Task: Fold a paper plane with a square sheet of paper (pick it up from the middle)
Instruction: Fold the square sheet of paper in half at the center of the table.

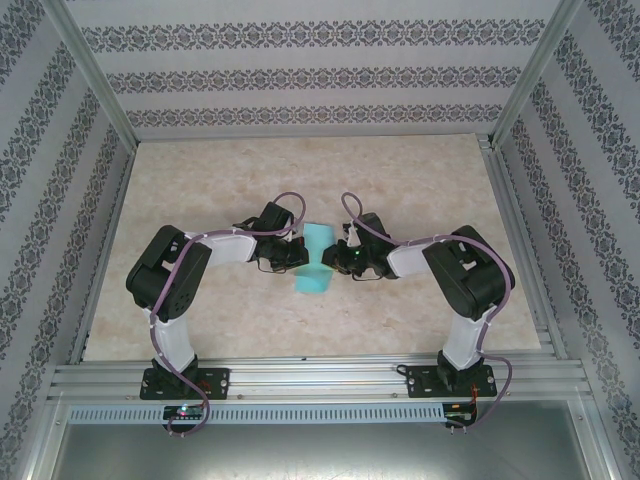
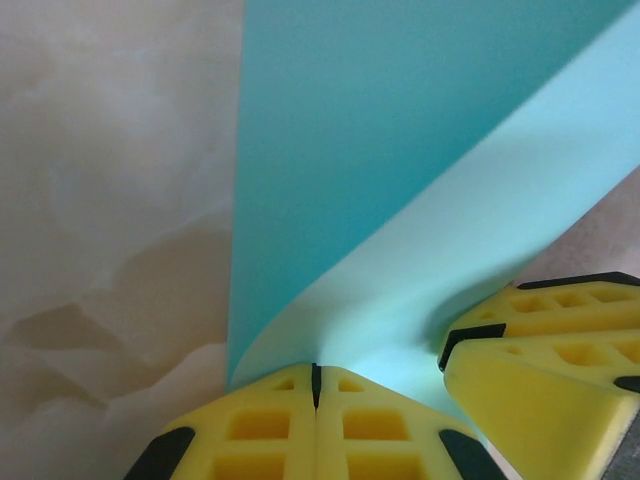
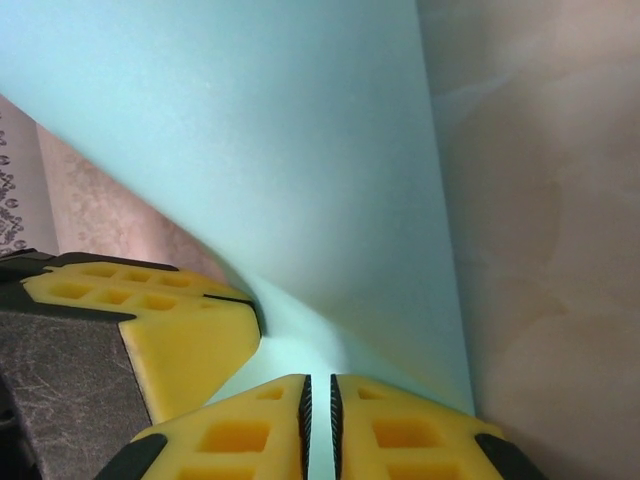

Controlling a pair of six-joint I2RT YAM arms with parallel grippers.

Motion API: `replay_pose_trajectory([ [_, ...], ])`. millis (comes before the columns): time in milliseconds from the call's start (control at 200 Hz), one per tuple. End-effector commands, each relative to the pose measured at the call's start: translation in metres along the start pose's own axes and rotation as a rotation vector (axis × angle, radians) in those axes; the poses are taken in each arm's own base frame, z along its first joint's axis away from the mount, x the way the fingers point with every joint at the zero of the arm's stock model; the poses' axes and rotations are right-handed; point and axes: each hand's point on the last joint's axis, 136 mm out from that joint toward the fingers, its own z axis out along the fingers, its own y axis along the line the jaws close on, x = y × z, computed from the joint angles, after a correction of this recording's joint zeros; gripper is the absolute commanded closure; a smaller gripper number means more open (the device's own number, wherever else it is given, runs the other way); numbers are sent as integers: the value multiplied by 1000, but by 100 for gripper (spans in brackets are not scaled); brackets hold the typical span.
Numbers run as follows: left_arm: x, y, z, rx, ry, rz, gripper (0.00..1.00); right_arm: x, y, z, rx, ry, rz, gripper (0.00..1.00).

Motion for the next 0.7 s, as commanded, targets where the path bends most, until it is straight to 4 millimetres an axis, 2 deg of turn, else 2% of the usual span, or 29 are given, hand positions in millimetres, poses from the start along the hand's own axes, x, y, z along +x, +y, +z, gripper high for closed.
replay_pose_trajectory([
  [0, 20, 20, 12, -71, 66, -1, 100, -3, 14, -12, -29, -23, -45, 85],
  [100, 19, 19, 11, -72, 65, -2, 100, -1, 28, -14, -51, -19, -69, 86],
  [205, 17, 17, 10, -72, 61, 0, 100, 5, 25, -8, -41, -3, -68, 87],
  [340, 17, 17, 11, -70, 64, 1, 100, 16, 11, -1, -22, 15, -47, 89],
  [585, 18, 17, 11, -69, 68, 4, 100, 36, -30, 3, 69, 40, -18, 89],
  [694, 19, 18, 11, -72, 69, 3, 100, 38, -31, 3, 67, 48, -25, 88],
])
